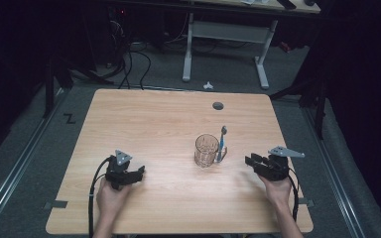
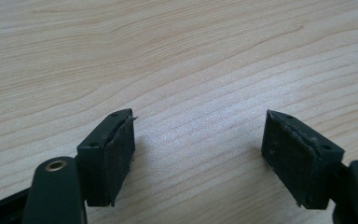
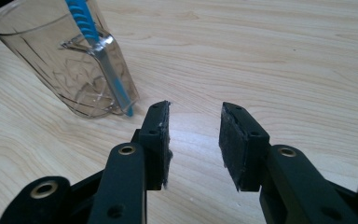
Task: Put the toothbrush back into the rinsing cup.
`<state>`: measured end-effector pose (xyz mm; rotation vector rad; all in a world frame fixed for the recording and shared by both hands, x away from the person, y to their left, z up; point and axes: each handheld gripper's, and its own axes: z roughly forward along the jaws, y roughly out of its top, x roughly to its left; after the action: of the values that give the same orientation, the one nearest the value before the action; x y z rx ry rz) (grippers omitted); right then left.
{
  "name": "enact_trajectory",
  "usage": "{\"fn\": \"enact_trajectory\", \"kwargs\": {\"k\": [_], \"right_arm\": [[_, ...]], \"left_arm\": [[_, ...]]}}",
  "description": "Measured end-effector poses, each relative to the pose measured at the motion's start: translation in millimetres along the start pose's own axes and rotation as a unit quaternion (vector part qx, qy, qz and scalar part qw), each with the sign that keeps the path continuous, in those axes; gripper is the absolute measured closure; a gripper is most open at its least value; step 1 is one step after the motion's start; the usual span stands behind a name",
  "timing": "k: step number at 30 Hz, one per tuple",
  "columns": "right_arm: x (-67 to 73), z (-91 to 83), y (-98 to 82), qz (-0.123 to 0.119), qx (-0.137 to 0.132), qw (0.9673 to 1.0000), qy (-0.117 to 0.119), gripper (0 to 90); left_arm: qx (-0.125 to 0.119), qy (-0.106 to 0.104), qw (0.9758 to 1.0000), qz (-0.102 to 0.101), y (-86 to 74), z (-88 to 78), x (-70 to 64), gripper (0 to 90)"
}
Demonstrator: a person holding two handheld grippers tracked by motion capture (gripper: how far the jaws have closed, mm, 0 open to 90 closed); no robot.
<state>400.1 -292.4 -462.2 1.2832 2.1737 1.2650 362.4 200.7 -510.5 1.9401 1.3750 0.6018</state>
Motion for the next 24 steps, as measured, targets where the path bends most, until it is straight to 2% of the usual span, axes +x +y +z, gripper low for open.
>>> {"fn": "enact_trajectory", "kwargs": {"k": [7,14,24], "right_arm": [[-2.3,0.4,-1.4,-0.006,0.004,0.9999,-0.010,63.3],[-7.5,6.7,-9.4,0.006,0.013,0.9997,-0.018,63.3],[-15.7,11.4,-15.7,0.009,0.023,0.9992,-0.033,61.9]], "left_arm": [[0.000,0.000,1.0000,0.000,0.0,0.0,0.0,26.1],[0.000,0.000,1.0000,0.000,0.0,0.0,0.0,26.1],[0.000,0.000,1.0000,0.000,0.0,0.0,0.0,26.1]]}}
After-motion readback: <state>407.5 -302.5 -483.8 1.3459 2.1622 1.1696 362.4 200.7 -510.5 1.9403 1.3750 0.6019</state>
